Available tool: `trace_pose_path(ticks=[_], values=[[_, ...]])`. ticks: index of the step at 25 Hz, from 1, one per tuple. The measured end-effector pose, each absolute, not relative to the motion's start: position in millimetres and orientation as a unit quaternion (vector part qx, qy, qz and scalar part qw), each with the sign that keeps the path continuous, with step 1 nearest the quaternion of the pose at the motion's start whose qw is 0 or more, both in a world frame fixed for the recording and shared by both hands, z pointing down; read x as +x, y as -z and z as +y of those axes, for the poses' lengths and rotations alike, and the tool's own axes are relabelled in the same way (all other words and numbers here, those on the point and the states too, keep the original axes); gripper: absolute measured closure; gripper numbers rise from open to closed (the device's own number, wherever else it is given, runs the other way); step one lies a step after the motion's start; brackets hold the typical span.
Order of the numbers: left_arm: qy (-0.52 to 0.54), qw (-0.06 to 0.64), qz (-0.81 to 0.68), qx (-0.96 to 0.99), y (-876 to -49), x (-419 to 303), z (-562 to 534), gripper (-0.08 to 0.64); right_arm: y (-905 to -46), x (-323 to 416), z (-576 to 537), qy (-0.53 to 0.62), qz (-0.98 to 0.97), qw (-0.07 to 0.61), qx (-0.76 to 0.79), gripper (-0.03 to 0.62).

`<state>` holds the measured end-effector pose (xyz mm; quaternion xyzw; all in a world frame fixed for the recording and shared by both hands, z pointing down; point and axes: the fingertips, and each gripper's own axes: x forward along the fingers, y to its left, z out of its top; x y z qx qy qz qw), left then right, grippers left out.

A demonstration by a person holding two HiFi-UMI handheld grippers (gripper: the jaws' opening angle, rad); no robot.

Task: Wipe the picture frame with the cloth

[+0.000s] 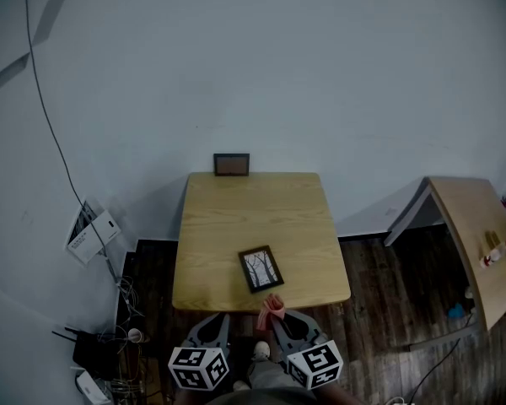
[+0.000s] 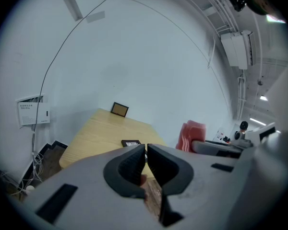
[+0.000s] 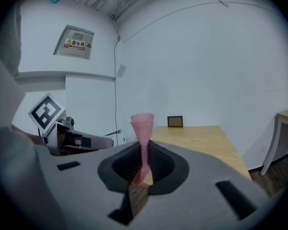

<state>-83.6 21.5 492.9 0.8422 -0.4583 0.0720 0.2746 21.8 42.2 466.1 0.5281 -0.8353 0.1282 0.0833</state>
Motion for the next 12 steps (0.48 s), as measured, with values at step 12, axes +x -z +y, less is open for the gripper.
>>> trace_pose_path(ticks=[12], values=[[-0.074, 0.283, -0.450, 0.844, -497.9, -75.9, 25.4, 0.546, -462.1, 23.1, 47.9, -0.133, -0.836, 0.090, 0.524, 0.574]])
